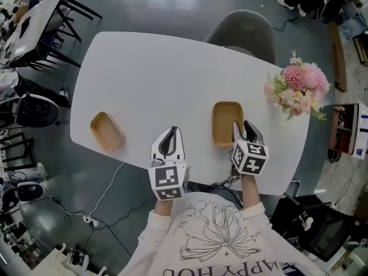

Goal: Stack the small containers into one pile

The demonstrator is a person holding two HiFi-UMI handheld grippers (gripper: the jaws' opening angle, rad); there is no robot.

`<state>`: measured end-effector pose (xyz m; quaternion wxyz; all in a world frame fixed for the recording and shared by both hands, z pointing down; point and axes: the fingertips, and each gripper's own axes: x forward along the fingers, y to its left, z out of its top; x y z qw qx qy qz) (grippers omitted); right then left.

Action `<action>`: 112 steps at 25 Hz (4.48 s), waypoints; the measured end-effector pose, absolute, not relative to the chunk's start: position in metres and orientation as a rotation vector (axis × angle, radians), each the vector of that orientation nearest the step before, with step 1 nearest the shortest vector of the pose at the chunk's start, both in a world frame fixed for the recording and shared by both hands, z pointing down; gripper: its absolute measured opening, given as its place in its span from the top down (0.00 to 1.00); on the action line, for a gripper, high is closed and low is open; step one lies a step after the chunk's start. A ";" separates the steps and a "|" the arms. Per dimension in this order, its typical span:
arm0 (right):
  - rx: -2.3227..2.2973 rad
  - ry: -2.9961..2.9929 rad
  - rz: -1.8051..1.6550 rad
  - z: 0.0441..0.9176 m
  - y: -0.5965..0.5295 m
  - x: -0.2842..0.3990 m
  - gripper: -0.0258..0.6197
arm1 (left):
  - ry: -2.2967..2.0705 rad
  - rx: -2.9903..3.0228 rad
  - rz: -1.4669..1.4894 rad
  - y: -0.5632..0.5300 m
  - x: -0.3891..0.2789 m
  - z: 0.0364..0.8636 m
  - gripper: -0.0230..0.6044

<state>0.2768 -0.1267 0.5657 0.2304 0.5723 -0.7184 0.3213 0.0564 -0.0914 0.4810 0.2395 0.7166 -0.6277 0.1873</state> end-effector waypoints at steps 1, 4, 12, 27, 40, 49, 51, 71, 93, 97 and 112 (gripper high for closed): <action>1.550 -2.008 0.852 0.560 -0.129 0.266 0.72 | -1.736 1.944 0.503 -0.088 0.050 0.480 0.94; 1.448 -2.107 0.779 0.545 -0.134 0.224 0.72 | -1.795 1.888 0.476 -0.079 0.027 0.477 0.94; 1.188 -2.297 0.714 0.523 -0.131 0.091 0.72 | -1.954 1.732 0.403 -0.049 -0.066 0.470 0.94; 0.900 -2.329 0.670 0.535 -0.092 -0.129 0.72 | -2.039 1.555 0.311 -0.003 -0.264 0.473 0.94; 0.761 -2.221 0.693 0.592 -0.062 -0.213 0.73 | -2.025 1.419 0.260 0.039 -0.338 0.510 0.94; 0.822 -2.115 0.713 0.624 -0.061 -0.213 0.87 | -2.018 1.365 0.246 0.053 -0.359 0.527 0.94; 0.844 -2.111 0.743 0.625 -0.059 -0.212 0.91 | -2.017 1.367 0.249 0.056 -0.361 0.527 0.94; 1.192 -2.234 0.911 0.533 -0.098 -0.084 0.91 | -1.861 1.728 0.277 -0.025 -0.245 0.481 0.94; 1.660 -2.058 1.043 0.515 -0.108 0.218 0.91 | -1.583 2.084 0.359 -0.093 0.027 0.455 0.94; 1.678 -2.033 1.067 0.521 -0.107 0.243 0.91 | -1.555 2.101 0.375 -0.098 0.052 0.459 0.94; 1.590 -1.898 1.194 0.559 -0.088 0.280 0.91 | -1.486 2.113 0.431 -0.111 0.092 0.477 0.94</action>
